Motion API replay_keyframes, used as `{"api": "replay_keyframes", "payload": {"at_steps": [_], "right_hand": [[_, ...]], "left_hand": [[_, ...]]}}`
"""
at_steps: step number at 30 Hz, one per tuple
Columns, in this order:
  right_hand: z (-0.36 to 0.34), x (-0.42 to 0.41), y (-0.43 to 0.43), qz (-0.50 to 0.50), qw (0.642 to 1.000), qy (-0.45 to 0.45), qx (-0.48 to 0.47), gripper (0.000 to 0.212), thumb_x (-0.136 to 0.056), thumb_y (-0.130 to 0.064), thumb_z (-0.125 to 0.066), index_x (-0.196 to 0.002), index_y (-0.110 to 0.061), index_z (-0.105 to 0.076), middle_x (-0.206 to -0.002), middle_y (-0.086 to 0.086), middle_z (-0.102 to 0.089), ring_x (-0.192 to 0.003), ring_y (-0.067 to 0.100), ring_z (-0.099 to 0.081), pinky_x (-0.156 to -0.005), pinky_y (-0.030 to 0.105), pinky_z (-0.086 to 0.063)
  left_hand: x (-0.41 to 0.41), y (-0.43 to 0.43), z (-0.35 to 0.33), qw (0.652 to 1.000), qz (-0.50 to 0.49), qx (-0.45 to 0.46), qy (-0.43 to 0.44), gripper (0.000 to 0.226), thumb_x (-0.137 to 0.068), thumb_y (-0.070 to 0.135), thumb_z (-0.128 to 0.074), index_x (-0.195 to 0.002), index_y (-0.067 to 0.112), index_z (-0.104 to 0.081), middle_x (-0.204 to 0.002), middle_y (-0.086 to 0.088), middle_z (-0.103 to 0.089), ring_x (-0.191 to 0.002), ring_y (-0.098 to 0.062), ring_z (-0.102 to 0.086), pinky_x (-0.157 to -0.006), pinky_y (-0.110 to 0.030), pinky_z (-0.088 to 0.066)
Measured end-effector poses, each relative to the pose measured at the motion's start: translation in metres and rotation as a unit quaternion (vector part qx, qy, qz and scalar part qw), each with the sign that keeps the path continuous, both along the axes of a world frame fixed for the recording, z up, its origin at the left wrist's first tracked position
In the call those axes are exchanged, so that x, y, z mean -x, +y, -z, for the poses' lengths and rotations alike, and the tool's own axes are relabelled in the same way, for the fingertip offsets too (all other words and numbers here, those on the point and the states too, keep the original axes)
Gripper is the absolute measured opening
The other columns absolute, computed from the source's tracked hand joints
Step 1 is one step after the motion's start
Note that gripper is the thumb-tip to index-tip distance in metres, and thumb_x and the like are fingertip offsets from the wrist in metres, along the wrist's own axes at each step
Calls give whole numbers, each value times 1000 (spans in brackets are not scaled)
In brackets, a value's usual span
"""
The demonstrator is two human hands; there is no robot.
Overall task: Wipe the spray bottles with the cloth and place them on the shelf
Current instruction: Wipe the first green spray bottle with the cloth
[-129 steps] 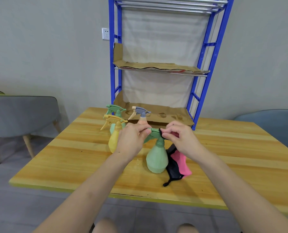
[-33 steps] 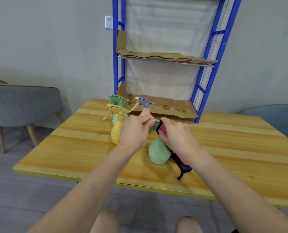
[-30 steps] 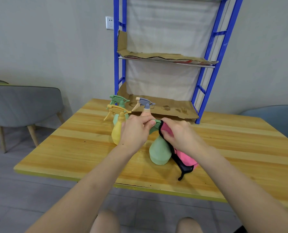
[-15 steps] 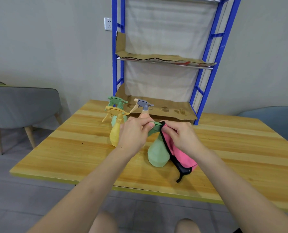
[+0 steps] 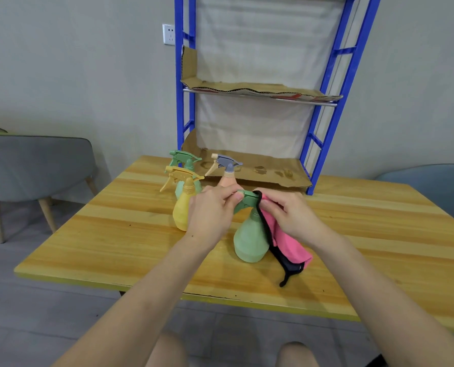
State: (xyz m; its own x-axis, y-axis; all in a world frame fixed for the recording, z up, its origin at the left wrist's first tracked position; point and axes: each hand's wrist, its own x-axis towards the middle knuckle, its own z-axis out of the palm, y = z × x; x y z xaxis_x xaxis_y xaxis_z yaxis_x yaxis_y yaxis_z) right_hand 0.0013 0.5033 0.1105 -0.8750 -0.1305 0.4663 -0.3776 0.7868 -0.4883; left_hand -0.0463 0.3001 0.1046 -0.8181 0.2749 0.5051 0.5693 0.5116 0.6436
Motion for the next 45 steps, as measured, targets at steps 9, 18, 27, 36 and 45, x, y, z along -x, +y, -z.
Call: {"api": "replay_keyframes", "payload": {"at_steps": [9, 18, 27, 36, 45], "right_hand": [[9, -3, -7, 80, 996, 16, 23, 24, -89, -41, -77, -112, -40, -71, -92, -22, -71, -90, -3, -63, -75, 11, -42], [-4, -11, 1, 46, 998, -26, -44, 27, -98, -15, -68, -122, -26, -71, -70, -27, -61, -70, -1, -56, -61, 9, -37], [7, -10, -40, 176, 984, 1, -2, 28, -95, -33, -73, -120, -23, -67, -92, -10, -64, -85, 13, -57, -73, 28, -43], [-7, -20, -12, 78, 995, -43, -39, 30, -99, -14, -66, -126, -26, -67, -72, -18, -59, -77, -3, -56, -64, 8, -37], [8, -12, -52, 206, 978, -18, 0, 27, -98, -26, -69, -123, -19, -63, -91, -4, -57, -87, 25, -57, -72, 32, -42]], "left_hand": [[-6, 6, -3, 1000, -19, -17, 4, 20, -104, 32, -59, -112, 28, -77, -88, -1, -70, -90, -28, -62, -85, -49, -52], [-5, 5, 1, 999, -23, -13, 37, 19, -104, 30, -59, -111, 27, -77, -81, 5, -64, -89, -27, -60, -84, -50, -51], [-4, 7, 6, 998, -12, -42, 37, 18, -104, 26, -59, -108, 23, -76, -84, -1, -70, -86, -27, -62, -79, -52, -53], [-5, 6, -3, 1000, -19, -16, 12, 19, -104, 32, -59, -111, 29, -77, -94, -3, -75, -97, -28, -63, -89, -52, -50], [-9, 9, 5, 999, -33, -24, 35, 17, -104, 29, -58, -104, 27, -75, -80, 2, -68, -77, -23, -58, -75, -47, -52]]}}
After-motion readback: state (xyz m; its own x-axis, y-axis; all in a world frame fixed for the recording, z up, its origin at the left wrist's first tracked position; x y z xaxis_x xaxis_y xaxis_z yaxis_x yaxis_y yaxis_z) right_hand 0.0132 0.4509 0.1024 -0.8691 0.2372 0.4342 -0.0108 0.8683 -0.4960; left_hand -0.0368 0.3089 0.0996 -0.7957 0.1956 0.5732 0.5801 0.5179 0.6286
